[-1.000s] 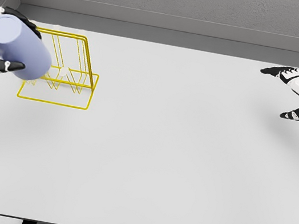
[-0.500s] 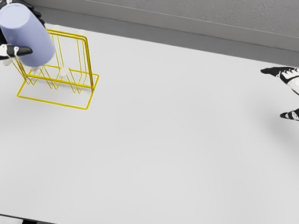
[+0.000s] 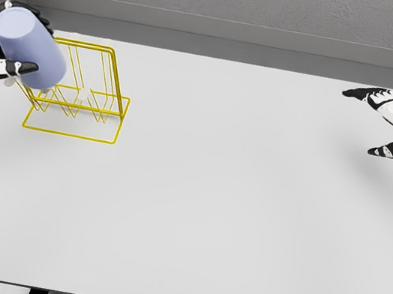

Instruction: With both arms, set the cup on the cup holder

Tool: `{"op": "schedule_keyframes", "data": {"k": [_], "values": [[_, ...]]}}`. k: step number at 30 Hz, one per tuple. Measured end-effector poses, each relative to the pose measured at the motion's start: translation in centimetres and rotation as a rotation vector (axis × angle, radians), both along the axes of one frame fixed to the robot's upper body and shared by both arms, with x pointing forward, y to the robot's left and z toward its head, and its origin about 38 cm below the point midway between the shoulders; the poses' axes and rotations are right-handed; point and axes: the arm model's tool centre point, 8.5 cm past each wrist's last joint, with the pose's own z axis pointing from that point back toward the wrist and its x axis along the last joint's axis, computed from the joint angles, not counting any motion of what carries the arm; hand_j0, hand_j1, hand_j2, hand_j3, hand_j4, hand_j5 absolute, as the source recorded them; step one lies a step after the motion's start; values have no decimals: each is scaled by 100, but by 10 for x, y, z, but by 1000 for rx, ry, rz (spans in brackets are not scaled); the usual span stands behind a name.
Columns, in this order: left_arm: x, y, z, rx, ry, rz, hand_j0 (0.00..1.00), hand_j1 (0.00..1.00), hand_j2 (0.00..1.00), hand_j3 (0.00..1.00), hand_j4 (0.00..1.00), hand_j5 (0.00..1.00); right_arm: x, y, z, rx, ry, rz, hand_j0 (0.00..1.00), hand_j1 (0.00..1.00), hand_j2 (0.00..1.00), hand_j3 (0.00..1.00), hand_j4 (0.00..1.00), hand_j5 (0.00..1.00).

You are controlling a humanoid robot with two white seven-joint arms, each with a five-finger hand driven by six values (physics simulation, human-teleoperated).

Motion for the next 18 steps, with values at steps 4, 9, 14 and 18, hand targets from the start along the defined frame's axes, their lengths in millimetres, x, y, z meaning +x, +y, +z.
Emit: {"op": "schedule_keyframes", "data": {"k": [4, 9, 14, 18], "values": [[0, -2, -5, 20, 10, 4, 44, 44, 44, 44, 44, 44, 0, 0, 0, 0, 0, 0, 100, 100, 100, 100, 100, 100], [1, -6, -12, 34, 18, 4, 44, 44, 44, 44, 44, 44, 0, 0, 0, 0, 0, 0, 100, 100, 100, 100, 100, 100], [0, -9, -13, 40, 15, 0, 92, 92, 92, 92, 92, 92, 0, 0, 0, 0, 0, 0, 100, 100, 100, 100, 100, 100], [0, -9, -11, 45, 11, -1, 100, 100, 100, 100, 100, 100, 0, 0, 0, 0, 0, 0, 100, 100, 100, 100, 100, 100]]}}
